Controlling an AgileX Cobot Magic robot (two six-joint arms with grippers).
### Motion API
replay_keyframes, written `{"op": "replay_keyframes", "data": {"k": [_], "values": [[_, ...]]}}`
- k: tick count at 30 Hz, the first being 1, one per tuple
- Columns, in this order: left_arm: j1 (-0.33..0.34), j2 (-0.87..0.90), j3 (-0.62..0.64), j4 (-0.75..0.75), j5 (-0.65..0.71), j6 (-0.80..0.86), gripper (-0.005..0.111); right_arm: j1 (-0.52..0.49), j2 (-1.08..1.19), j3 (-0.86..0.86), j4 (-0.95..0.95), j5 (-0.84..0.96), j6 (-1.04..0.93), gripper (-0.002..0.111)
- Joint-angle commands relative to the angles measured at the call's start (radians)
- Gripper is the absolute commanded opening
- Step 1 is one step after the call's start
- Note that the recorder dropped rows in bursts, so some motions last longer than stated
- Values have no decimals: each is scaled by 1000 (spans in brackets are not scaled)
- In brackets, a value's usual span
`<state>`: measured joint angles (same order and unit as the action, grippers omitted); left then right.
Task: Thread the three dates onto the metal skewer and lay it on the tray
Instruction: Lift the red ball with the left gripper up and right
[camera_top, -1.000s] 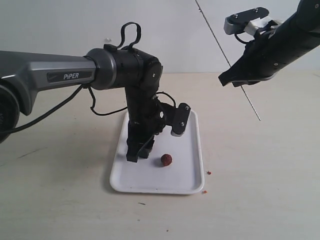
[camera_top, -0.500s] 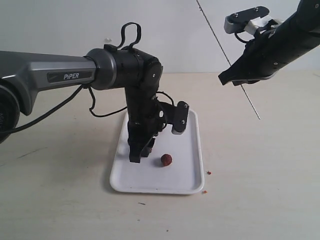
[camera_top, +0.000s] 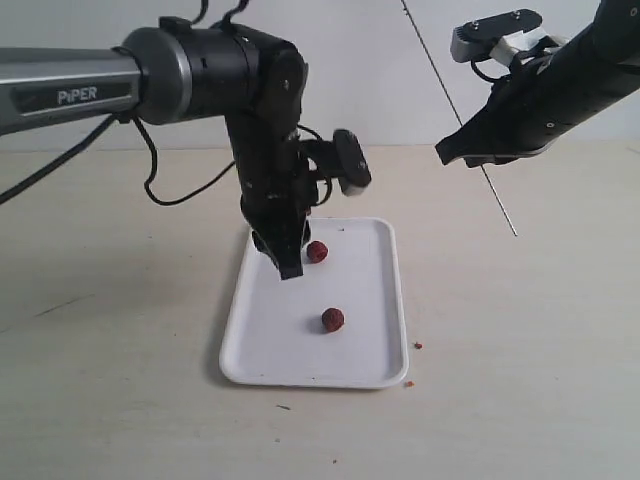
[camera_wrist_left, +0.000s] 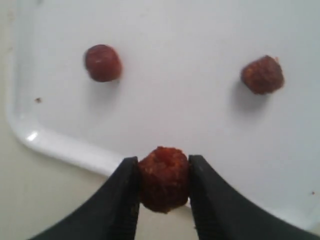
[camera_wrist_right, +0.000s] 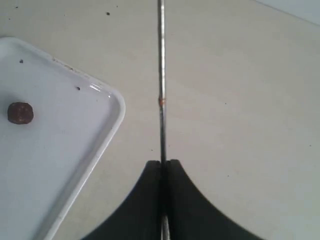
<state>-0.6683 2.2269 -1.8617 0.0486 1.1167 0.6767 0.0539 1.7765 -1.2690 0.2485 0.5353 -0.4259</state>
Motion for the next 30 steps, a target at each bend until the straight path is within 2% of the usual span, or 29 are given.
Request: {"op": "replay_keyframes", "data": {"k": [1,6,9,16,19,25,30], "values": [[63,-42,2,-4,-94,-336,34,-43,24,22,10,-14,39,0],[140,-46,2,-31,-156,-638,34,-68,64,83,40,15,42,0],[177,-46,2,-136,-203,-719,34,-66,82,102,142,40,-47,0],[242,-46,2,-503,-377,-722,34,-66,88,149,521,134,-424,0],[251,-46,2,-647,-445,-722,34,-66,88,174,600,121,-486,0],[251,-46,2,-818,-533,-715,34,-66,88,202,647,155,-493,0],[249,-46,2,-852,-563,-711,34,-66,88,241,757,185,-571,0]]}}
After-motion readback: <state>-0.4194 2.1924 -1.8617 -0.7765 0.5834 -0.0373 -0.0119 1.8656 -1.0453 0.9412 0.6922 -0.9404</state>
